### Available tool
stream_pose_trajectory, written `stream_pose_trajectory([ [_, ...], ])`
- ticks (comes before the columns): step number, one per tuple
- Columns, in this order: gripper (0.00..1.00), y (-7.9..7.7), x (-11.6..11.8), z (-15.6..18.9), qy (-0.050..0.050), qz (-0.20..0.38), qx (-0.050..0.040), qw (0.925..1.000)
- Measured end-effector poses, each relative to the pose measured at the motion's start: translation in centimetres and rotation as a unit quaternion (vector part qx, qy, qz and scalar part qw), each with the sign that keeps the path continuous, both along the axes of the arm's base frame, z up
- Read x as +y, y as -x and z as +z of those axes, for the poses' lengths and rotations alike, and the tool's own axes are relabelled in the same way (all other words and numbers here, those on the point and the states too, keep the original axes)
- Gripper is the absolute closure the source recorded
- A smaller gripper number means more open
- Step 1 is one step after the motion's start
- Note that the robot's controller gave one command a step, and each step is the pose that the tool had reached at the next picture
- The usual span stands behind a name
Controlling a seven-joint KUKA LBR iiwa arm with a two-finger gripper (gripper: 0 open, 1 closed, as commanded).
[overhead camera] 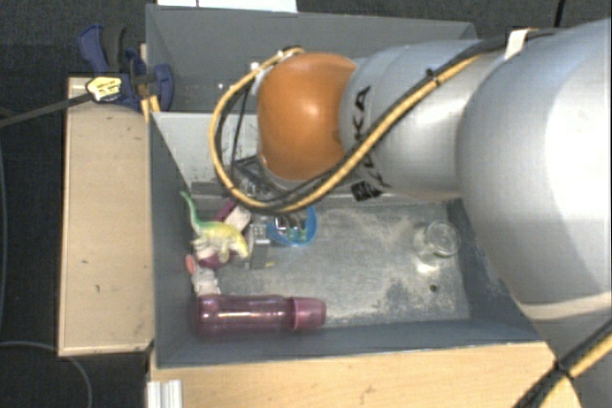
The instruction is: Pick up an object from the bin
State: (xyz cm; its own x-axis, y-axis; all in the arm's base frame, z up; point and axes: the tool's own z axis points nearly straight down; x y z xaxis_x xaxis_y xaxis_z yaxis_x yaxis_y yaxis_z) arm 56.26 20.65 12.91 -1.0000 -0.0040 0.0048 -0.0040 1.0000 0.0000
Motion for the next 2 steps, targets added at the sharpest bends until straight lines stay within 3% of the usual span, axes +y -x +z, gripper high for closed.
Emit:
stream_pose_trajectory([
  [1, 0.00, -0.2, -0.1, 0.5, -0.001, -0.003, -0.0035, 1.0000],
  [2, 0.00, -0.3, 1.0, -2.7, -0.001, 0.045, -0.0054, 0.9990],
])
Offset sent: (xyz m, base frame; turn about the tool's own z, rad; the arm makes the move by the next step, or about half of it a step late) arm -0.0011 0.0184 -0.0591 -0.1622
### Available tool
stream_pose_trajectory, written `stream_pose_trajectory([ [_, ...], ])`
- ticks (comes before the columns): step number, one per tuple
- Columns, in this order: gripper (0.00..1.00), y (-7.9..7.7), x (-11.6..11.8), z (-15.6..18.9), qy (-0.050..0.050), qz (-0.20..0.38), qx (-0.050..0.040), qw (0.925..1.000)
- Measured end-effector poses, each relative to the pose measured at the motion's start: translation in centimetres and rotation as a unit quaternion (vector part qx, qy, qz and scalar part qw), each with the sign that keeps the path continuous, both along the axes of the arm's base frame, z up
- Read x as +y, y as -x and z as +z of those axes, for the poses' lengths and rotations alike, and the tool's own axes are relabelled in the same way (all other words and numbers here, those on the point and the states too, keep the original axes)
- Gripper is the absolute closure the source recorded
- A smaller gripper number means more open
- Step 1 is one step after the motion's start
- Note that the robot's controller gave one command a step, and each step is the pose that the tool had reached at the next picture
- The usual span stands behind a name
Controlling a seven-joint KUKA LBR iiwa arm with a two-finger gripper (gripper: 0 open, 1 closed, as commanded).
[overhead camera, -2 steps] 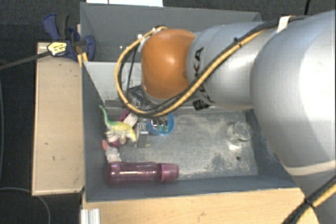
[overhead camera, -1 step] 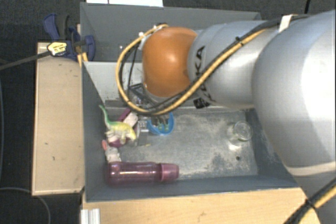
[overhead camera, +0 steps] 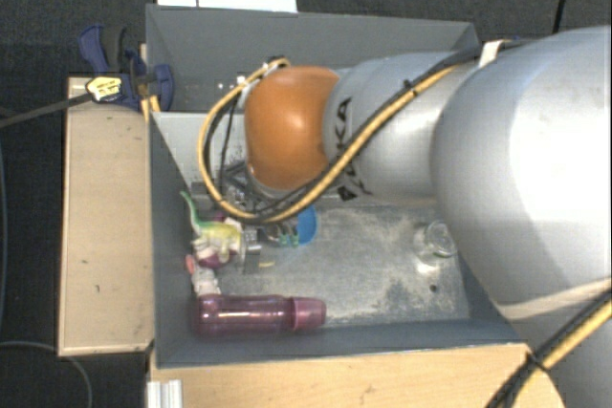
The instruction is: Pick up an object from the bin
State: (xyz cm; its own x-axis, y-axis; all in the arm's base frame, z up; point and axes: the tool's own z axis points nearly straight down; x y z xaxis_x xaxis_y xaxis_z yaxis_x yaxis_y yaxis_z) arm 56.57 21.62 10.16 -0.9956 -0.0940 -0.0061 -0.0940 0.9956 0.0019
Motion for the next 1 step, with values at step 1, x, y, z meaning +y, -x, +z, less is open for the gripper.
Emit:
stream_pose_trajectory([
  [1, 0.00, 0.87, 0.18, -2.40, 0.000, -0.050, 0.0034, 0.9987],
])
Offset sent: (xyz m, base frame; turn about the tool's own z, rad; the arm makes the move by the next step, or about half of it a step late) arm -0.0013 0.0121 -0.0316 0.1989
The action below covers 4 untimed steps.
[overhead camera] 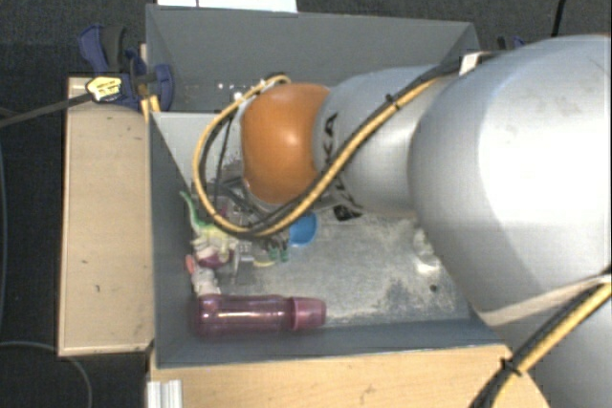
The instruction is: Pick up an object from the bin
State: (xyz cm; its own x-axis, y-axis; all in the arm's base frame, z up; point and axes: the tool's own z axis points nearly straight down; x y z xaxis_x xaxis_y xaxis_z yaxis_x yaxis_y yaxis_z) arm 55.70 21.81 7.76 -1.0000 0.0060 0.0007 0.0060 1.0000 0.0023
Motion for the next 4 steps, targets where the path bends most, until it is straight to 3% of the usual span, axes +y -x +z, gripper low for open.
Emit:
stream_pose_trajectory([
  [1, 0.00, -0.3, 0.6, -0.4, -0.001, -0.103, -0.0024, 0.9946],
  [2, 0.00, -0.4, 2.1, -0.5, -0.001, -0.078, -0.0035, 0.9969],
  [3, 1.00, -0.3, 0.8, 0.0, -0.001, -0.101, 0.0013, 0.9949],
  [4, 1.00, -0.3, 0.8, 0.0, -0.001, -0.101, 0.0013, 0.9948],
])
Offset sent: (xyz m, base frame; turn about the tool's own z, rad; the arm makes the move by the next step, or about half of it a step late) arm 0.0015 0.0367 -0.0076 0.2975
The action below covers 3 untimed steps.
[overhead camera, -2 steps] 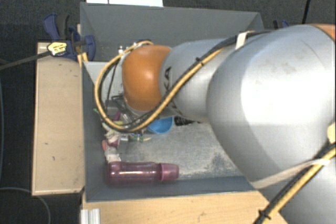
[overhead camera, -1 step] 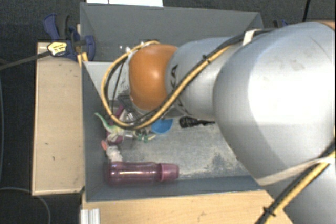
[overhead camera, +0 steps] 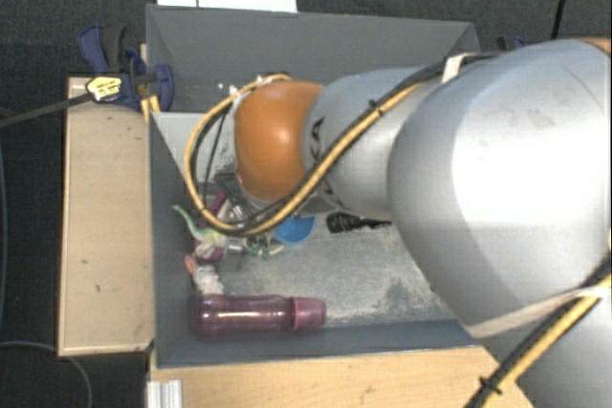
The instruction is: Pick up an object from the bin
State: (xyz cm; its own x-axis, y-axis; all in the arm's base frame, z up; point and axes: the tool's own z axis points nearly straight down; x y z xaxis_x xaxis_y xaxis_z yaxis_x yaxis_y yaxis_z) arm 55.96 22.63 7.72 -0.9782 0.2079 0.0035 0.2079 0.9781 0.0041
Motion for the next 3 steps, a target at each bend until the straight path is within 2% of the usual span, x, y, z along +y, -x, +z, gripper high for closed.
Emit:
stream_pose_trajectory([
  [1, 1.00, 0.1, 0.0, 0.3, 0.000, 0.000, 0.0013, 1.0000],
  [3, 1.00, 0.0, -0.2, 4.0, 0.000, -0.001, -0.0027, 1.0000],
])
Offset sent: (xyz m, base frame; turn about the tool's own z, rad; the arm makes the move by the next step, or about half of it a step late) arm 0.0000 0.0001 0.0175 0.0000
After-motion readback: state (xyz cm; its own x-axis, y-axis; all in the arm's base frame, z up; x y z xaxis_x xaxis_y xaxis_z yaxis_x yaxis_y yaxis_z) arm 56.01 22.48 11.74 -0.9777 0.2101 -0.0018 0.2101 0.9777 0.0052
